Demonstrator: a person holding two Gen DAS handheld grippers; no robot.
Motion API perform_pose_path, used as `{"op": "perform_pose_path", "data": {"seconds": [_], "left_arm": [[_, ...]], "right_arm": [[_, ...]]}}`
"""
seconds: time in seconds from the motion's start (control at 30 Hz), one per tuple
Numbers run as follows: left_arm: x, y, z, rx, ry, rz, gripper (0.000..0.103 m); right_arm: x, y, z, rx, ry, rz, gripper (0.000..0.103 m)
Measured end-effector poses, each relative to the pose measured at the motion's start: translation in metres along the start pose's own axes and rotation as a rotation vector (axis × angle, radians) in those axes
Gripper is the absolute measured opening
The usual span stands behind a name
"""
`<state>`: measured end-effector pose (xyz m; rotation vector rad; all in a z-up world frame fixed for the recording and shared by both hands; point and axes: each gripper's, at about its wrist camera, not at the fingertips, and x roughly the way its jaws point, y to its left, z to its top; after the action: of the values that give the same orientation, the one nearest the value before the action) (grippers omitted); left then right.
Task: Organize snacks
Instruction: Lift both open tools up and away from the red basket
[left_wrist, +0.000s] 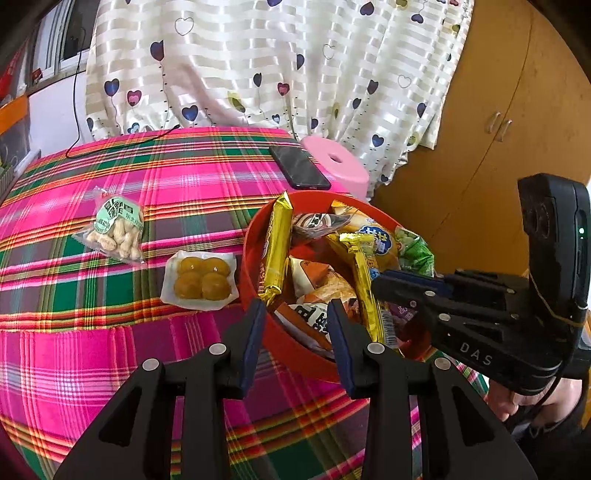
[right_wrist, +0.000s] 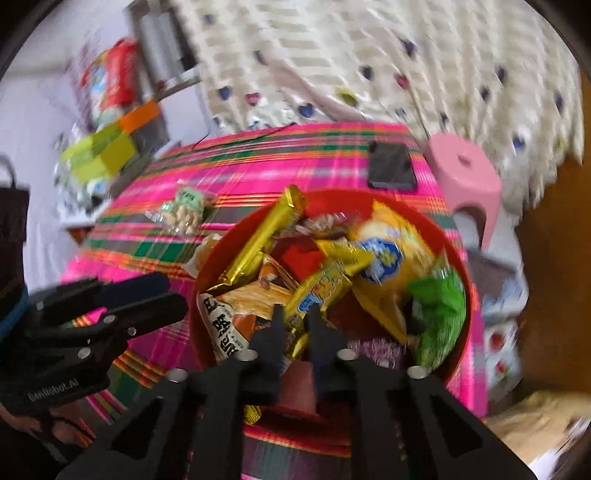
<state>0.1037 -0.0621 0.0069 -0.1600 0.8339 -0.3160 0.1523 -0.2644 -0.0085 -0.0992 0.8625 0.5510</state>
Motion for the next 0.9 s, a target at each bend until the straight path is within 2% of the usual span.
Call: {"op": "perform_pose_path", "data": {"seconds": [0.13, 0.2, 0.23, 0.3, 0.4, 0.5, 0.53, 0.63, 0.77, 0.9], "left_arm": [[-0.003, 0.004, -0.001, -0.010, -0.004, -0.002, 0.036], [-0.004, 0.007, -0.001, -0.019, -0.007, 0.001, 0.036], [-0.005, 0.009, -0.002, -0.023, -0.008, 0.001, 0.036], [-0.005, 0.012, -0.003, -0.030, -0.009, 0.002, 0.036], [-0.005, 0.015, -0.004, -0.037, -0.005, -0.004, 0.036], [-0.006, 0.017, -0.005, -0.037, -0.005, -0.010, 0.036], [-0.007, 0.017, -0.006, -0.036, -0.006, -0.013, 0.036], [-0.009, 0.019, -0.007, -0.039, -0.007, -0.014, 0.036], [-0.009, 0.026, -0.008, -0.056, -0.010, -0.015, 0.036], [-0.012, 0.032, -0.009, -0.070, -0.016, -0.012, 0.036]], "right_arm": [[0.007, -0.004, 0.006, -0.002, 0.044, 0.016, 0.007], [0.008, -0.013, 0.007, 0.081, 0.061, 0.043, 0.018], [0.008, -0.018, 0.006, 0.126, 0.071, 0.047, 0.026], [0.007, -0.024, 0.004, 0.196, 0.072, 0.046, 0.030], [0.008, -0.020, 0.000, 0.216, 0.081, 0.048, 0.034], [0.017, -0.009, -0.001, 0.172, 0.106, 0.039, 0.032], [0.018, -0.007, -0.001, 0.151, 0.103, 0.032, 0.027], [0.012, -0.002, 0.008, 0.038, 0.075, -0.023, 0.020], [0.012, -0.002, 0.021, -0.161, 0.078, -0.065, 0.019], [0.026, -0.018, 0.028, -0.141, 0.064, -0.140, 0.019]]}}
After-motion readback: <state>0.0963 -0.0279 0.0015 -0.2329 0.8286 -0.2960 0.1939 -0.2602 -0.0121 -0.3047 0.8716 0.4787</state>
